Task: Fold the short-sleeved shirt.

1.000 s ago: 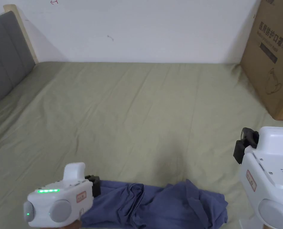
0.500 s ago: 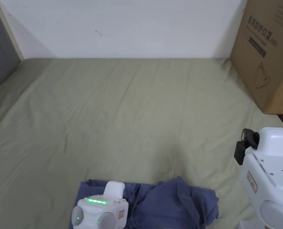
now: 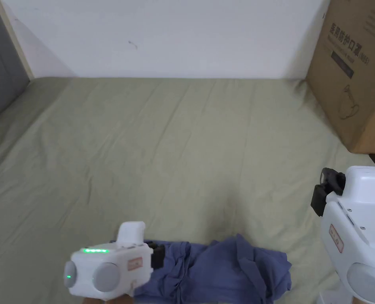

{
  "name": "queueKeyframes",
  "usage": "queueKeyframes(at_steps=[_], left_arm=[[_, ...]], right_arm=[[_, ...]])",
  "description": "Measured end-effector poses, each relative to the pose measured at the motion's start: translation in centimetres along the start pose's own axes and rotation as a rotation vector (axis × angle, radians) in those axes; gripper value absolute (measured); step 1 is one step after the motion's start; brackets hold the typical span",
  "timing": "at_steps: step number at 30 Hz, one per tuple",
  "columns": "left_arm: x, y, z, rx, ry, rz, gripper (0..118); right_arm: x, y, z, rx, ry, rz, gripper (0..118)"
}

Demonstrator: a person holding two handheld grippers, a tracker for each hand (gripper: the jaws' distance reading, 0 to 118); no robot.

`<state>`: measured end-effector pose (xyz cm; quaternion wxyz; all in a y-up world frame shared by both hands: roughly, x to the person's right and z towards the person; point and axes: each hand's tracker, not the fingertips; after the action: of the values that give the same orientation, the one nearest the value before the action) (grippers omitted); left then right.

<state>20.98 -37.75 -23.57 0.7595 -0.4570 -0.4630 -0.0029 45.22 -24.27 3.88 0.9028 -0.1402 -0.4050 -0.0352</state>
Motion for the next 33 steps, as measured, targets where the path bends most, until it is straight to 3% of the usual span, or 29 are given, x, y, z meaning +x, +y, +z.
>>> queueKeyframes(at_steps=[4,6,9,10,11,18,21,24,27,29,30,33], left_arm=[[-4.0,2.5,3.5,-0.001,-0.075,0.114,3],[-6.0,2.9,4.6,0.014,-0.059,0.121,17],[-8.9,3.1,5.0,-0.023,-0.053,0.160,94],[-9.7,2.8,4.7,-0.051,-0.046,0.188,112],[-10.5,2.5,4.2,-0.076,-0.037,0.206,113],[-15.0,0.4,0.9,-0.148,-0.037,0.277,113],[-15.5,-0.4,-0.5,-0.152,-0.069,0.291,106],[-15.2,-0.7,-1.6,-0.161,-0.076,0.250,73],[-14.7,-0.8,-1.9,-0.157,-0.075,0.198,58],[-14.9,-0.6,-2.0,-0.161,-0.094,0.196,27],[-14.9,-0.7,-2.0,-0.177,-0.112,0.206,17],[-13.8,-0.6,-1.3,-0.151,-0.099,0.175,10]], right_arm=[[-0.8,0.1,0.0,0.006,0.018,0.001,0],[-1.2,0.1,-0.1,0.006,0.027,-0.002,0],[-1.9,0.0,-0.3,0.001,0.037,0.004,0],[-2.1,0.0,-0.4,-0.001,0.040,0.006,0],[-2.2,-0.1,-0.4,-0.005,0.044,0.008,0],[-3.1,-0.6,-0.9,-0.032,0.049,0.027,0],[-3.1,-0.7,-1.1,-0.041,0.043,0.038,0],[-3.0,-0.9,-1.4,-0.049,0.034,0.043,0],[-2.8,-0.9,-1.6,-0.055,0.026,0.042,0],[-2.7,-1.0,-1.7,-0.057,0.024,0.041,0],[-2.7,-1.0,-1.7,-0.059,0.024,0.041,0],[-2.6,-1.0,-1.7,-0.060,0.024,0.041,0]])
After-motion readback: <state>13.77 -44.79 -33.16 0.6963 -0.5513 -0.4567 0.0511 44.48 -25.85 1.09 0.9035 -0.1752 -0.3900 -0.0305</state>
